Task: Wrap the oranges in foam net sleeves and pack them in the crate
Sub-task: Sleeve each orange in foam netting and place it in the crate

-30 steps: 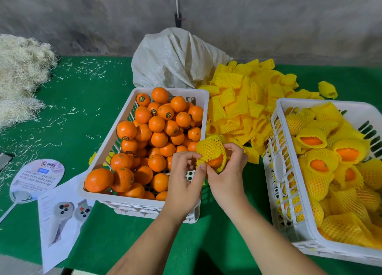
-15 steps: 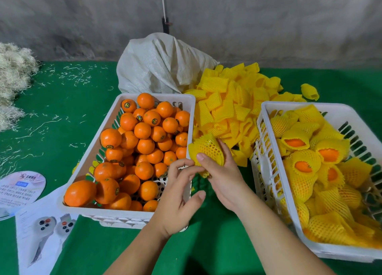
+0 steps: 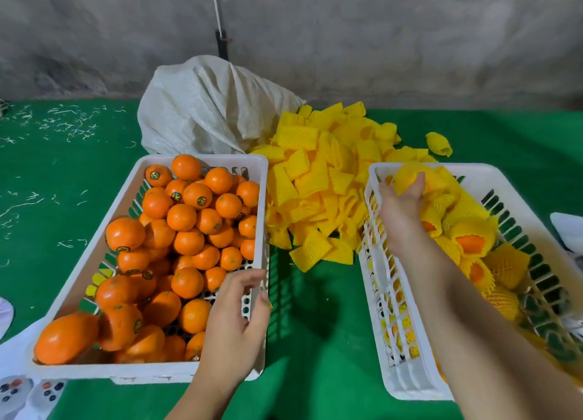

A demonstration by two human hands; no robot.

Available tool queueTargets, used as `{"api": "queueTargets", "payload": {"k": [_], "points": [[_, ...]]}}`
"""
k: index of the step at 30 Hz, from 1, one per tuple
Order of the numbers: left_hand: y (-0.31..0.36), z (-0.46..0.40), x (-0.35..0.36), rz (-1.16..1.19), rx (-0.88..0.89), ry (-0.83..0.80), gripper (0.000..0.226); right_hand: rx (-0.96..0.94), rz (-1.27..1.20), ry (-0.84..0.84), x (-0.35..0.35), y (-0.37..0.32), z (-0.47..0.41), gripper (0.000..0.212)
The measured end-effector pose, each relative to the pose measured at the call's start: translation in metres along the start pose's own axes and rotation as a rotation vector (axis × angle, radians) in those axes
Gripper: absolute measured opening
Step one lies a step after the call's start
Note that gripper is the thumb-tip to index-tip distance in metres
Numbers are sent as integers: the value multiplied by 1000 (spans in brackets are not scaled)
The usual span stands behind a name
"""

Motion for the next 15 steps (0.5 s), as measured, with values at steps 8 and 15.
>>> {"api": "queueTargets", "payload": {"k": [8, 15], "points": [[-35, -24, 9, 64, -265, 40, 43, -366, 977, -435, 27, 81, 19, 80], [-86, -78, 15, -796, -417, -705, 66, -81, 1382, -874, 43, 120, 8, 71]]}}
Point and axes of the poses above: each hand's wrist, its own z-axis away from the middle knuckle, its own x-axis out of the palm, y = z × x, the point moved 2 cm from there along -z, towards the middle knuckle, and after that the axes turned 2 degrees about -z, right-handed, at the moved point
